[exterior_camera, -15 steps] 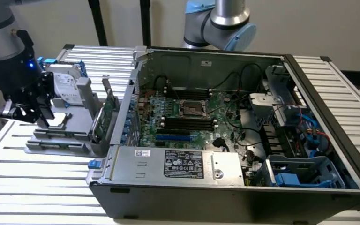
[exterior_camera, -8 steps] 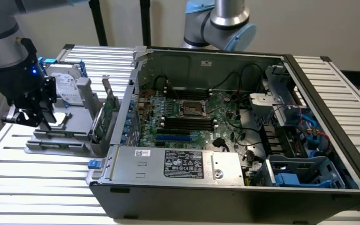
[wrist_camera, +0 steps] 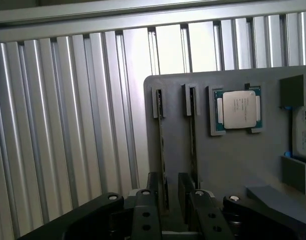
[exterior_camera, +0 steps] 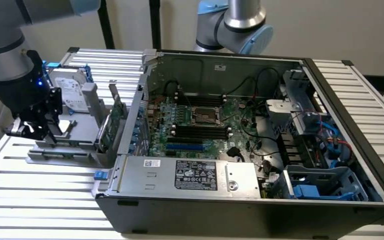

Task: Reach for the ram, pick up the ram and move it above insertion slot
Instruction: 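Pick up the ram and move it above insertion slot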

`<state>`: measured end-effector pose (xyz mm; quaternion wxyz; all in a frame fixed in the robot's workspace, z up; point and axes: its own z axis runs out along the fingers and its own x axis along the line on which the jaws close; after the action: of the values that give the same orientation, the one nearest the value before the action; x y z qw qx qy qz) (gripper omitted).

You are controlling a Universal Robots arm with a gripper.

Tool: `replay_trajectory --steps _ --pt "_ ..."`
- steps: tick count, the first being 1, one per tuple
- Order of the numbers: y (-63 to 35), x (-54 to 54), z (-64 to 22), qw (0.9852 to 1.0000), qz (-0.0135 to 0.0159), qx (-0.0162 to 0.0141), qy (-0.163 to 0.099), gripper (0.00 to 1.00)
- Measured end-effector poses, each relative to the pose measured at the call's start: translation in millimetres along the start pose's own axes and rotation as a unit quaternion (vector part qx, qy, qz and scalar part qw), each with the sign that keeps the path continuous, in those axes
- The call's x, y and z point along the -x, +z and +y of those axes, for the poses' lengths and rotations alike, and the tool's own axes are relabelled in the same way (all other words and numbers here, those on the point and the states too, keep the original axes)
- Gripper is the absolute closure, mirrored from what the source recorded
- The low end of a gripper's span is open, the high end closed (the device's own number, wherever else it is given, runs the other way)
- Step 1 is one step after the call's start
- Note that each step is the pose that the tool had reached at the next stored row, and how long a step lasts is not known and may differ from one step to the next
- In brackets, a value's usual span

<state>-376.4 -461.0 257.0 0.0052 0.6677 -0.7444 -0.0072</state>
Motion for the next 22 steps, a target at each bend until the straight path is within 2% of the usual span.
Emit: replay_trajectory --steps 22 --pt "40.0 -0.3 1.4 1.0 0.0 0.0 -0.003 0.69"
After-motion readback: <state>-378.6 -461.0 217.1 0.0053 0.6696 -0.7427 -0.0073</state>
